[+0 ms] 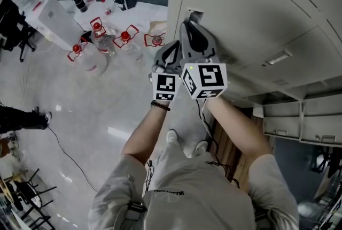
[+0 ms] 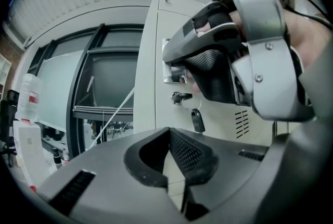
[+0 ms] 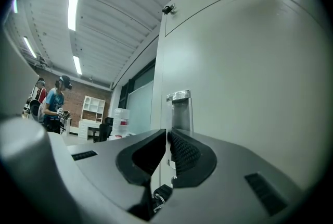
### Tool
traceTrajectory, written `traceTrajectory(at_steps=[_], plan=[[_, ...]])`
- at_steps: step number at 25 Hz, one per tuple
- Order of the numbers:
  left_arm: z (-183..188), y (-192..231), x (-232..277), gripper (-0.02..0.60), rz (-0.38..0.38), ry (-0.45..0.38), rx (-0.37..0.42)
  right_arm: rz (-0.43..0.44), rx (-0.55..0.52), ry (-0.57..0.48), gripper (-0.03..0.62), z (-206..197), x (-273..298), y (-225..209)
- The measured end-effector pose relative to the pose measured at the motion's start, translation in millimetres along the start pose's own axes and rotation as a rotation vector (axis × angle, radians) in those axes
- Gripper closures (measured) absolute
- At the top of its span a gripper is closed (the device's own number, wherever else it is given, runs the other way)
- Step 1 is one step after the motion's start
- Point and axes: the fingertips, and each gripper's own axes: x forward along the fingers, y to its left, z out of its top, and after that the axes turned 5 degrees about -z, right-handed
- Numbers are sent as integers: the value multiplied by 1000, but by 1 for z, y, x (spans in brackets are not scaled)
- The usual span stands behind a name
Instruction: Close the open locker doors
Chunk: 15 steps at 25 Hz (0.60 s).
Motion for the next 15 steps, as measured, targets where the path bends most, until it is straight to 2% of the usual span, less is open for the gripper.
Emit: traceTrajectory(at_steps=[7, 10, 12, 15], plan=[[0, 0, 0, 576, 6, -1, 23, 27, 9, 48, 563, 0, 1, 2], [-1, -1, -1, 577, 2, -4, 25, 5, -8, 104, 538, -5, -5, -2], [-1, -2, 0, 576, -6, -4, 36, -9, -8, 144, 569, -14, -21, -7], [0, 0, -1, 577, -7, -12, 54, 58, -16, 106, 582, -19, -64, -3]])
